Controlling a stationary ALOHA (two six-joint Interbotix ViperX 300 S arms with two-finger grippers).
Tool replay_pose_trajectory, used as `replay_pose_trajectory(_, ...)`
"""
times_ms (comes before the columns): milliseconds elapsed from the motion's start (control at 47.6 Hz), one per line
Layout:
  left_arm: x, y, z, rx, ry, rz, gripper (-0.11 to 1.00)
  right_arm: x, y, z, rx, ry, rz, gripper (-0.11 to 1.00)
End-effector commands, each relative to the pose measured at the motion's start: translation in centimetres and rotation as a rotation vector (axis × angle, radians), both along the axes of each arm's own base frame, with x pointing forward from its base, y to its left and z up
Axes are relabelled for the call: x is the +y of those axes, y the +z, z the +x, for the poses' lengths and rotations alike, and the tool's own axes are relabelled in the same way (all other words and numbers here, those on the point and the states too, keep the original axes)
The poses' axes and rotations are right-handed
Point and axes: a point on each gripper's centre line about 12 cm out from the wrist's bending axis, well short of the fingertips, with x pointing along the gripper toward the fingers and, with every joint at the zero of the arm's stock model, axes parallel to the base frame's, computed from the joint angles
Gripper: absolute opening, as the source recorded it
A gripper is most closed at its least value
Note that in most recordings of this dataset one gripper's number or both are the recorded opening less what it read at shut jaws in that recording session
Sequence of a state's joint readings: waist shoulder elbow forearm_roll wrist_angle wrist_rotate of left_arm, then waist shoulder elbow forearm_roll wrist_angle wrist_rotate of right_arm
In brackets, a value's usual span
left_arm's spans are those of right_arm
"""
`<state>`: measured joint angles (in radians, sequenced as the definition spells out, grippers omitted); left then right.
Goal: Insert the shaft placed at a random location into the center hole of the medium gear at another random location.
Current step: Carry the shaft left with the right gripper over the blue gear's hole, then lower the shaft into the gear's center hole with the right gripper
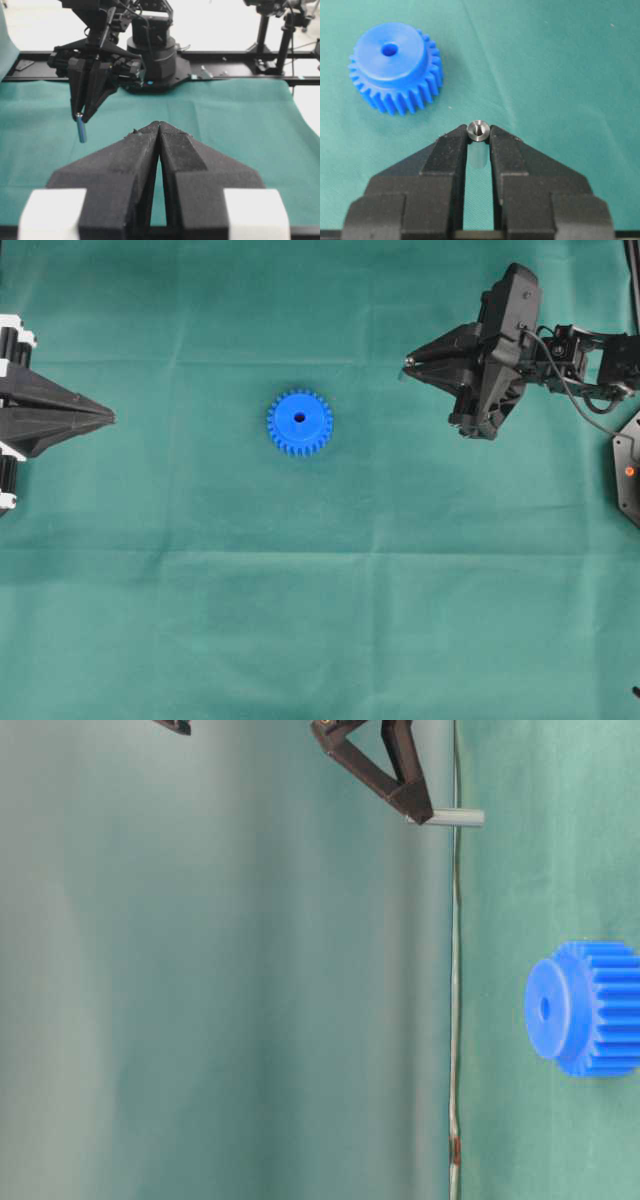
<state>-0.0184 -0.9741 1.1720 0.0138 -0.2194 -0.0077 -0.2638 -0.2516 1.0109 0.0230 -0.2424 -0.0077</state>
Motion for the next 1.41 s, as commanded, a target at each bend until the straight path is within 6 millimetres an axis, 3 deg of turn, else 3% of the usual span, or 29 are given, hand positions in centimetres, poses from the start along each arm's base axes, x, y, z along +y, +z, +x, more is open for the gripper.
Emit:
replay_pose_trajectory(0,0.0,1.0,0.2,-0.028,0.001,0.001,0.00,0.3,1.3,1.2,-0.042,0.013,-0.003,0.13)
replay_pose_trajectory(693,0.0,0.8,0.2,-0.009,0.001,0.001,0.00,3.4,2.4,10.5,-0.087,0.144,-0.003,0.13)
replay_pose_trajectory(1008,0.0,0.8,0.2,-0.009,0.001,0.001,0.00,3.5,2.1,11.5,-0.086,0.150,-0.006,0.13)
replay_pose_trajectory(1386,0.0,0.8,0.2,-0.009,0.001,0.001,0.00,3.2,-0.7,12.1,-0.038,0.144,0.002,0.13)
